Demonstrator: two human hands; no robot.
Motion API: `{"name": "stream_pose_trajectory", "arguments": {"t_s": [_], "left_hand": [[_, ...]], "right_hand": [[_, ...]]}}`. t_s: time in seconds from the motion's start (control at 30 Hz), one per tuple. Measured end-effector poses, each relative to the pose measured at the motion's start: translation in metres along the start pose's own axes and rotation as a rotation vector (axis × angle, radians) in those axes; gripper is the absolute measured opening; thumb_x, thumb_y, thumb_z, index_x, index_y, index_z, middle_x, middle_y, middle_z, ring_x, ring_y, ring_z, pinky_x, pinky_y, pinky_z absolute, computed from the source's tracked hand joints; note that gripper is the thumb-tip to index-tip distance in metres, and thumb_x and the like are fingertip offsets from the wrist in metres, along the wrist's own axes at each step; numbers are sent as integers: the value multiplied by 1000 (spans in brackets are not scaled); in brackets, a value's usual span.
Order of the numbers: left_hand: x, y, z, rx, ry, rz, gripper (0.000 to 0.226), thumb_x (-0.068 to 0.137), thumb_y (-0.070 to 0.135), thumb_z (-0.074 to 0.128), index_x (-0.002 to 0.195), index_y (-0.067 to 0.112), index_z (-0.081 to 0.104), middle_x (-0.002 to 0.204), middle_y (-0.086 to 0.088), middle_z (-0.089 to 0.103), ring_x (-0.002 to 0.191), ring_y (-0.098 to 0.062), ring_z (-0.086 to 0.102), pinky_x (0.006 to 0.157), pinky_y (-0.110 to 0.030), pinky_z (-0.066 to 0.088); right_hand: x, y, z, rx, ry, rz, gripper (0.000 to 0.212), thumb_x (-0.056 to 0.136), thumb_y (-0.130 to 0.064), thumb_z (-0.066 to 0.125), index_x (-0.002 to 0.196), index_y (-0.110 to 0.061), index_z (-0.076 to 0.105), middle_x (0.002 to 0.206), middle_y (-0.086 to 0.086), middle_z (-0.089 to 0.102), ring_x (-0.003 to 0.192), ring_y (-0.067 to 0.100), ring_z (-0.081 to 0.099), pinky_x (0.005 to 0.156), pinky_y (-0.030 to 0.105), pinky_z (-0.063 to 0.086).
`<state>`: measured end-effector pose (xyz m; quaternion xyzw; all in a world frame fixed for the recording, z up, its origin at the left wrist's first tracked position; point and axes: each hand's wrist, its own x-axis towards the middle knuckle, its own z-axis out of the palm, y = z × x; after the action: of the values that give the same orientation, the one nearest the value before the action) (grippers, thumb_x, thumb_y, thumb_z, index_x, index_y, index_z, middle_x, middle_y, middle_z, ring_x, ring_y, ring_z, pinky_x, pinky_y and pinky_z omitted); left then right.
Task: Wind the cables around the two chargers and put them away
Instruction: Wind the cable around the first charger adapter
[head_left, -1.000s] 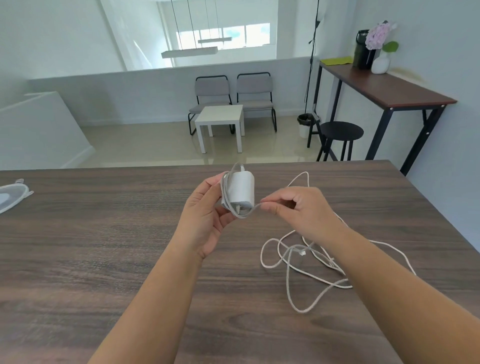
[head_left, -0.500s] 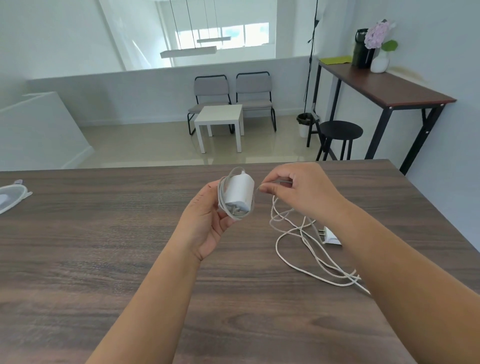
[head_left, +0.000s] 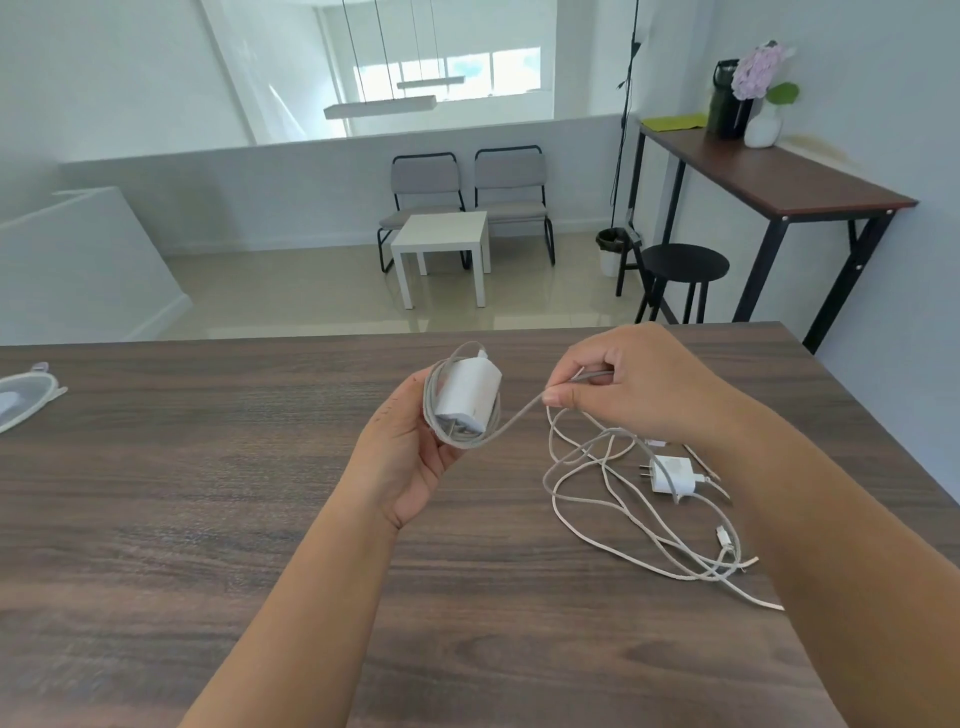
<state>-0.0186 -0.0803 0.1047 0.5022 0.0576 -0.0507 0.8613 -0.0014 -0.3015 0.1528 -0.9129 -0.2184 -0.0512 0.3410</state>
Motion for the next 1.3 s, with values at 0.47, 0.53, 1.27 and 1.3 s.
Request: {"name": "stream_pose_trajectory", "arguments": {"t_s": [0.47,0.53,1.27,1.3], "left_hand": [[-9,4,1,75,-160,40,29,92,18,53,107,34,73,114,-6,72,92,-26,66,70,-35,61],[-10,5,3,35,-142,49,29,84,20,58,107,30,73,118,-9,71,94,-28,66,71,-37,61],[-12,-5,1,-3,-276,3,45,83,20,60,126,7,55,111,-10,70,90,-19,70,70,-31,59],[-12,-6,1,26,-299,-1,42,82,19,62,121,6,57,106,-10,71,87,-19,70,68,-30,58]], "right_hand": [[6,2,-13,57,20,9,8,80,-34,74,74,-29,74,41,-14,46,42,2,41,59,24,43],[4,7,-10,58,-5,12,9,82,-32,73,74,-28,72,51,-12,56,48,0,46,59,20,43],[1,31,11,110,-109,110,14,78,-39,76,74,-27,72,58,-7,54,52,5,45,55,17,39],[3,29,11,68,-103,122,20,75,-45,77,73,-26,70,58,-7,54,52,5,45,53,16,38]]}}
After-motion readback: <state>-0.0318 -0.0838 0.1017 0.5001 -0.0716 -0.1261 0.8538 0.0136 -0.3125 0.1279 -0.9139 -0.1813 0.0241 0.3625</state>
